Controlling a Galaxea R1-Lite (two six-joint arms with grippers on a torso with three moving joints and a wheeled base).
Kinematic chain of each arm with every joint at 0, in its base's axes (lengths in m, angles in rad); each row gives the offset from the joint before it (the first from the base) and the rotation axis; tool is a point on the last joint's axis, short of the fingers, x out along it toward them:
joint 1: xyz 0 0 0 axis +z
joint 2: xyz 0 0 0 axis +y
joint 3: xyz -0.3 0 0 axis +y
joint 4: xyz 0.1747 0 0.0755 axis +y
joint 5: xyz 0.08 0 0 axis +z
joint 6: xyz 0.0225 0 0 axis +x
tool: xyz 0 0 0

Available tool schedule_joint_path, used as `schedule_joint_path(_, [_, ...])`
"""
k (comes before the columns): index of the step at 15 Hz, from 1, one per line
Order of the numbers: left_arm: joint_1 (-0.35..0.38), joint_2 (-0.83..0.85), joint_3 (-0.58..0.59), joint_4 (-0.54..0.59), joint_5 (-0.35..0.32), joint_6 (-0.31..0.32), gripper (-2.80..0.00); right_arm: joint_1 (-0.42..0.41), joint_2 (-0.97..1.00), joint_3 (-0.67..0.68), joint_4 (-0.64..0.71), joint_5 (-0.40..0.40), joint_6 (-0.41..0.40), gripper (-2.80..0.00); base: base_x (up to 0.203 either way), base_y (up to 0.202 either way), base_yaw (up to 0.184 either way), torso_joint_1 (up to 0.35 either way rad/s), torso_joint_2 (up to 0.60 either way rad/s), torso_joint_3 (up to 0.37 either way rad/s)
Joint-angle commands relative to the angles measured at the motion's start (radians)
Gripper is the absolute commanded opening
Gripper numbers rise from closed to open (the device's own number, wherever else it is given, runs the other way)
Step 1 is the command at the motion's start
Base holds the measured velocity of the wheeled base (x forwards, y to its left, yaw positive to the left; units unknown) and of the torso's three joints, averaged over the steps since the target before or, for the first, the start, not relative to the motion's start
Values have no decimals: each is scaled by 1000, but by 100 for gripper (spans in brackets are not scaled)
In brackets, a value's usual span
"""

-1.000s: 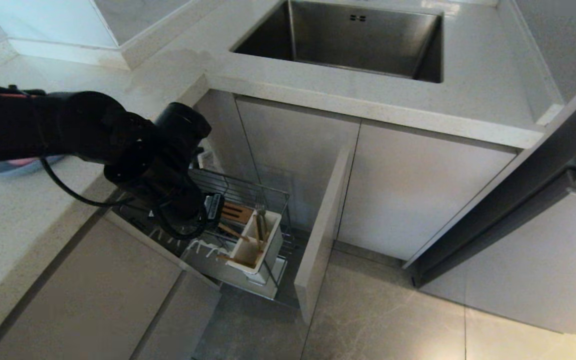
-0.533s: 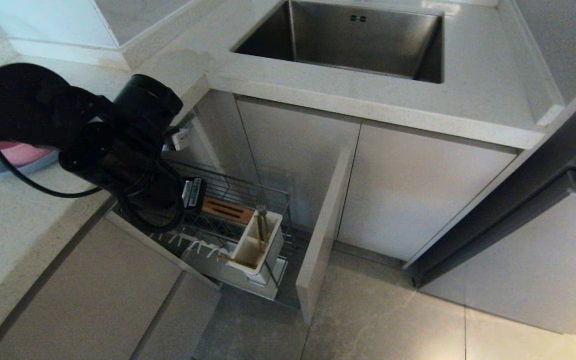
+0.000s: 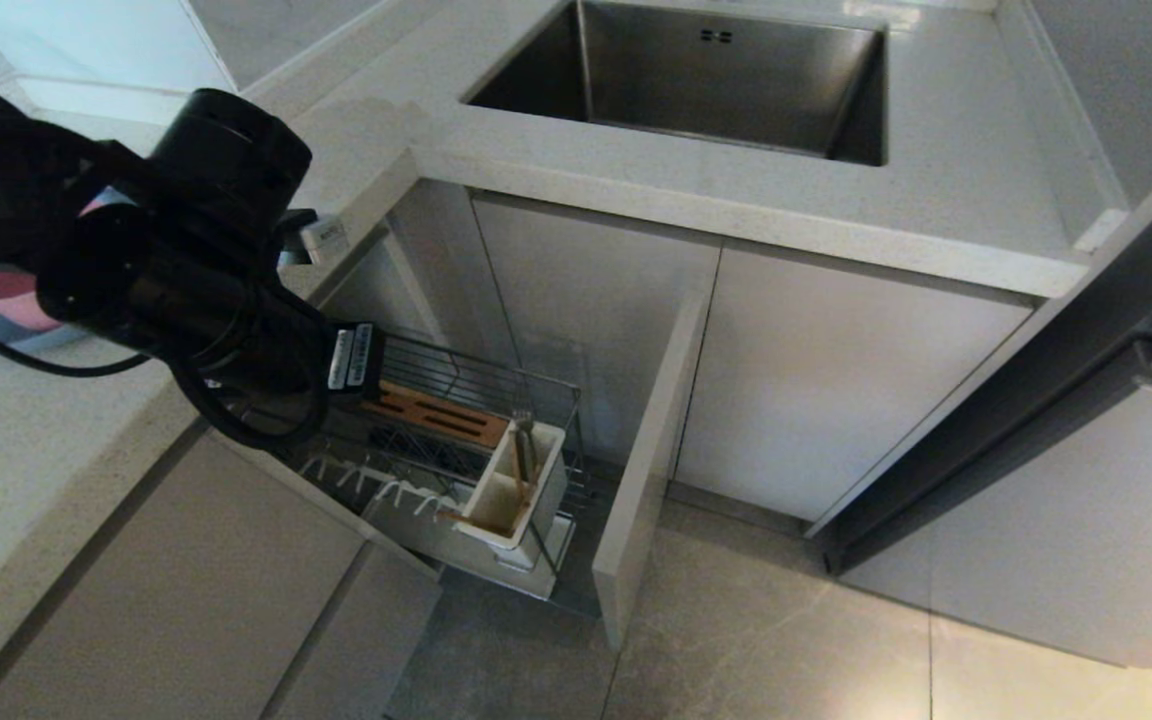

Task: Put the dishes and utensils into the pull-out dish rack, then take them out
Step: Take the chopsticks out of the cupboard

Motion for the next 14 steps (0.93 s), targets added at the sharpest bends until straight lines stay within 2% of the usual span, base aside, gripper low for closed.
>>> schedule_joint_path(1, [-6, -31, -3, 3, 0, -1, -280, 0, 1, 0, 0, 0, 0, -280, 0, 0, 0, 0, 0, 0])
schedule_joint_path(8, [-86, -222, -51, -2, -6, 4, -280, 0, 1, 0, 0, 0, 0, -280, 0, 0, 0, 0, 0, 0])
schedule_joint_path(11, [-119, -291, -122, -1, -6, 7, -280, 0, 1, 0, 0, 0, 0, -280, 0, 0, 0, 0, 0, 0])
schedule_joint_path(14, [-100, -323, -226, 0, 16, 8, -280, 0, 1, 0, 0, 0, 0, -280, 0, 0, 0, 0, 0, 0])
